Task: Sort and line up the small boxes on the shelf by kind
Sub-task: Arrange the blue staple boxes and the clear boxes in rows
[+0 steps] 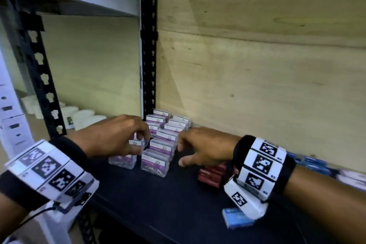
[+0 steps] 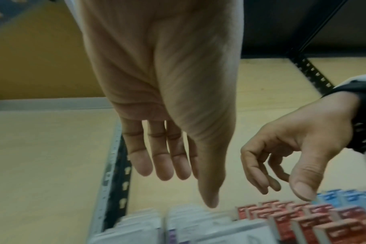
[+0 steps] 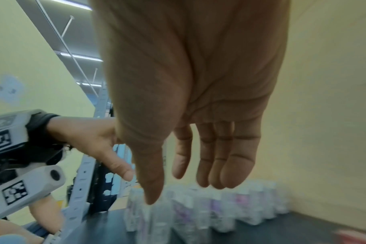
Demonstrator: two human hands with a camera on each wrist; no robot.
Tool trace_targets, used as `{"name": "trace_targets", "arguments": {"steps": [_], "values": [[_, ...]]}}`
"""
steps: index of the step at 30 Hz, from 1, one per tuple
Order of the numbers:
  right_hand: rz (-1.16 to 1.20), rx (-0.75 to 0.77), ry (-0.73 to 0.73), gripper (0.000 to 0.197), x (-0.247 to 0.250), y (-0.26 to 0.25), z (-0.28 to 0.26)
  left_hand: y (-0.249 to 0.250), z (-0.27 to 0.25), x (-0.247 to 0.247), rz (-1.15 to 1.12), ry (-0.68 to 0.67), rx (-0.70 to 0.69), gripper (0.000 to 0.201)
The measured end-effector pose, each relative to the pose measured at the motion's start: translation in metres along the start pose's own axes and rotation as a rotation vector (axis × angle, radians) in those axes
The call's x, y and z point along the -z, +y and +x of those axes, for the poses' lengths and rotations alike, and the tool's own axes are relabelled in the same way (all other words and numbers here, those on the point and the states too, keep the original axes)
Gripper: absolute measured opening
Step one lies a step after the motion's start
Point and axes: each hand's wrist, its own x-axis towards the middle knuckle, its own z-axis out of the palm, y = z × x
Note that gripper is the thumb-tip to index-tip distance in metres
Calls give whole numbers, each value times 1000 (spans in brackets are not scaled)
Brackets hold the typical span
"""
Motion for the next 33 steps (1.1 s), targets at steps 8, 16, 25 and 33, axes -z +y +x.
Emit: {"name": "trace_targets", "arguments": {"steps": [8, 16, 25, 33], "values": [[63, -186, -59, 24, 9, 61, -89, 94, 30, -27, -177, -158, -166, 25], [54, -449, -46, 23, 11, 110, -174, 166, 49, -53, -135, -350, -274, 50], [38, -655, -83, 21, 7, 147, -247, 202, 58, -54, -104, -386, -350, 45], [45, -742, -182, 25, -19, 155, -277, 236, 83, -57, -202, -429, -356, 33]]}}
